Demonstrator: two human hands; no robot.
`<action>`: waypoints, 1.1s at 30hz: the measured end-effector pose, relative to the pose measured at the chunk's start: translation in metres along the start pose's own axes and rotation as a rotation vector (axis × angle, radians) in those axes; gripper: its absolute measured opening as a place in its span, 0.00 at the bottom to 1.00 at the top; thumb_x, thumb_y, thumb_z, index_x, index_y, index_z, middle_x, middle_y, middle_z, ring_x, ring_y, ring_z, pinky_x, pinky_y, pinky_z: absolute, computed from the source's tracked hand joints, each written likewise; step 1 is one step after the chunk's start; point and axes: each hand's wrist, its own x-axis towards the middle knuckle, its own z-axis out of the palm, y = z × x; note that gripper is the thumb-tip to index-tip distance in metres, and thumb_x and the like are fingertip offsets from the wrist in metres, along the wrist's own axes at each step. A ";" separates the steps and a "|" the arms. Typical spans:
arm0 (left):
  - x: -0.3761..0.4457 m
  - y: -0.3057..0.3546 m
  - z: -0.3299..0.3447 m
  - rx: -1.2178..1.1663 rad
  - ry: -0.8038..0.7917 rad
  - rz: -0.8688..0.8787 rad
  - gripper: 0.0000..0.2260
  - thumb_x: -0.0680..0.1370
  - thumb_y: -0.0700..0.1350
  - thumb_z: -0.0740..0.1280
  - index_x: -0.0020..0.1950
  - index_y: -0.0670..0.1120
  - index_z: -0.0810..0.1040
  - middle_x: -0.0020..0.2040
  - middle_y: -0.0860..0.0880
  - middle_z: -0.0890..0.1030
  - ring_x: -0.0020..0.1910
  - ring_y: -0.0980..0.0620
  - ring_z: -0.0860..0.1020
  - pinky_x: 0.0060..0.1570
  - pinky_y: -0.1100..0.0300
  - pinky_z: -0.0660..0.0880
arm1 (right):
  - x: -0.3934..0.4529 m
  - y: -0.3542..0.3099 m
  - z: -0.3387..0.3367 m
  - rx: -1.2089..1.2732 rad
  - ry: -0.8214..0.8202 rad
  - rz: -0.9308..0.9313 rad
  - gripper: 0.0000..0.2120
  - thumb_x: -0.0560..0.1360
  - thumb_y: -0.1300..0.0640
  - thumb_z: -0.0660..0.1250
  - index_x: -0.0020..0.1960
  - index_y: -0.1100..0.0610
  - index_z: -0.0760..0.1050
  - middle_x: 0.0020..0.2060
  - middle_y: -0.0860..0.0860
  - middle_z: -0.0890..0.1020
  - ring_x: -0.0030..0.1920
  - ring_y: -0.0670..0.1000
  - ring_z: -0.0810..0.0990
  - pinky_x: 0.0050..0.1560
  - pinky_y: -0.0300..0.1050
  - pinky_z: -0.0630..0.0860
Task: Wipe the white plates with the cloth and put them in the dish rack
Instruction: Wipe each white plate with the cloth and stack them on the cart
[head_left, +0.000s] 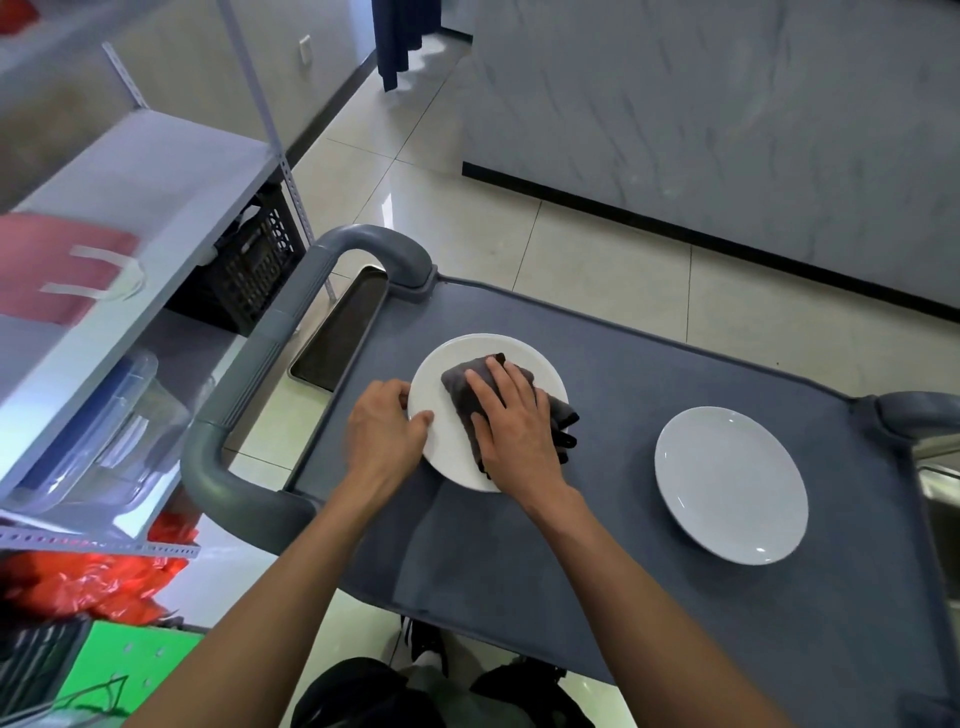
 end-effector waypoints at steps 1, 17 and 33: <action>0.000 0.001 -0.001 -0.016 -0.009 -0.018 0.12 0.73 0.47 0.75 0.54 0.47 0.80 0.50 0.50 0.80 0.47 0.48 0.78 0.51 0.51 0.78 | 0.000 0.000 0.000 0.018 0.011 0.001 0.24 0.81 0.57 0.62 0.77 0.52 0.67 0.79 0.54 0.63 0.78 0.58 0.60 0.73 0.60 0.60; 0.010 0.023 -0.030 -0.491 -0.374 -0.399 0.04 0.81 0.36 0.65 0.53 0.44 0.72 0.53 0.40 0.81 0.46 0.42 0.83 0.30 0.52 0.81 | -0.011 -0.005 0.000 0.282 0.119 0.057 0.22 0.80 0.63 0.65 0.73 0.56 0.73 0.73 0.55 0.71 0.72 0.58 0.68 0.74 0.57 0.62; 0.000 0.041 -0.038 -0.619 -0.512 -0.288 0.16 0.80 0.29 0.61 0.62 0.41 0.79 0.54 0.39 0.83 0.50 0.39 0.83 0.37 0.45 0.84 | -0.027 -0.019 -0.011 0.330 0.259 0.008 0.20 0.79 0.66 0.66 0.70 0.59 0.76 0.72 0.56 0.74 0.70 0.59 0.72 0.71 0.59 0.66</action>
